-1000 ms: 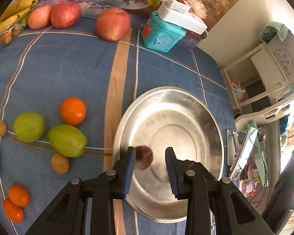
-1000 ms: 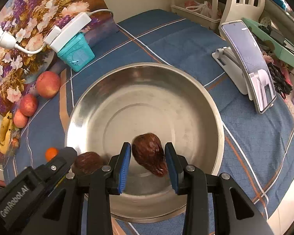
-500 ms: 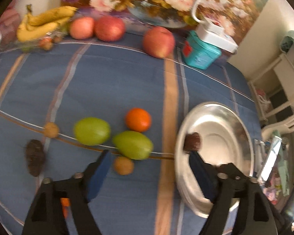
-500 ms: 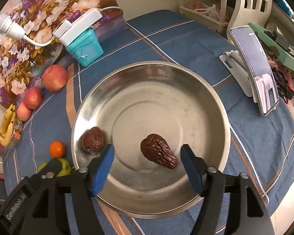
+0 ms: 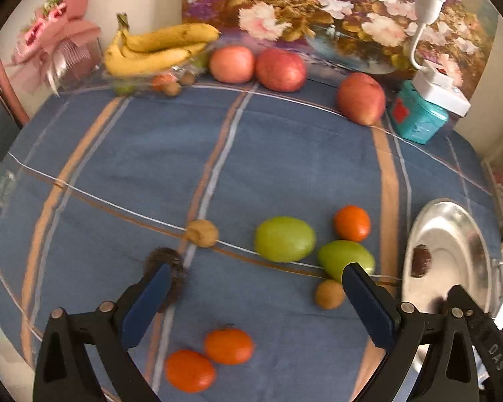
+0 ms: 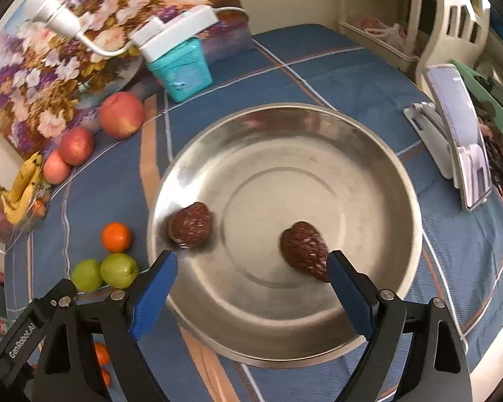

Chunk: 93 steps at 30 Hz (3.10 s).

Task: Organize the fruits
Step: 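Open the right tool to drop its date while the left tool releases its date, then move both tools back toward the tangerines on the tablecloth, then grasp a tangerine with the right tool while the left tool grasps another tangerine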

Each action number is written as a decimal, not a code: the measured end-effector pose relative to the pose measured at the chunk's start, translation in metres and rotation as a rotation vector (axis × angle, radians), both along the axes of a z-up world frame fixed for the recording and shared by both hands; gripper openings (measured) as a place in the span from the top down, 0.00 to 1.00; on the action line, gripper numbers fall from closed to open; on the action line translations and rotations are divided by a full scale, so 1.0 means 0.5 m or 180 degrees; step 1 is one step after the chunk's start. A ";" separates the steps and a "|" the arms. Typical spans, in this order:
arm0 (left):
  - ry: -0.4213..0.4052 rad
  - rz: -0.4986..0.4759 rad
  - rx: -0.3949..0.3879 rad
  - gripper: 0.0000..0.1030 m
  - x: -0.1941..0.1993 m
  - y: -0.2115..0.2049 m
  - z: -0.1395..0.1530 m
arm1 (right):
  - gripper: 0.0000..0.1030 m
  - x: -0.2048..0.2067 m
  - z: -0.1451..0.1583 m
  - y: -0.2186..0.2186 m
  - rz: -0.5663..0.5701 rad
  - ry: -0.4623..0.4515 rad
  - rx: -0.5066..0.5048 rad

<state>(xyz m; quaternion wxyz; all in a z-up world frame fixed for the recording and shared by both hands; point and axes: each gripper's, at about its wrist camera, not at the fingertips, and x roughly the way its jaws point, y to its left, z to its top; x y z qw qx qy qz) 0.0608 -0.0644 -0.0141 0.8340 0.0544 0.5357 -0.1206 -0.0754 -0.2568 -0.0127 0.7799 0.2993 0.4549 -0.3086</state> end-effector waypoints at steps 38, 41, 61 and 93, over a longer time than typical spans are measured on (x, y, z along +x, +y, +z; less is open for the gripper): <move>0.0450 0.1010 -0.0061 0.00 0.033 0.279 -0.077 | 0.12 0.155 -0.065 0.337 0.1722 0.0166 0.0361; 0.0497 0.1065 -0.0011 0.00 0.033 0.285 -0.095 | 0.15 0.161 -0.083 0.347 0.1741 0.0248 0.0407; 0.0710 0.0897 -0.0164 0.00 -0.005 0.261 -0.112 | 0.63 0.146 -0.095 0.338 0.1642 0.0213 0.0595; 0.0710 0.0187 -0.0457 0.62 -0.059 0.098 -0.052 | 0.63 0.060 -0.021 0.212 0.0924 0.0028 0.0388</move>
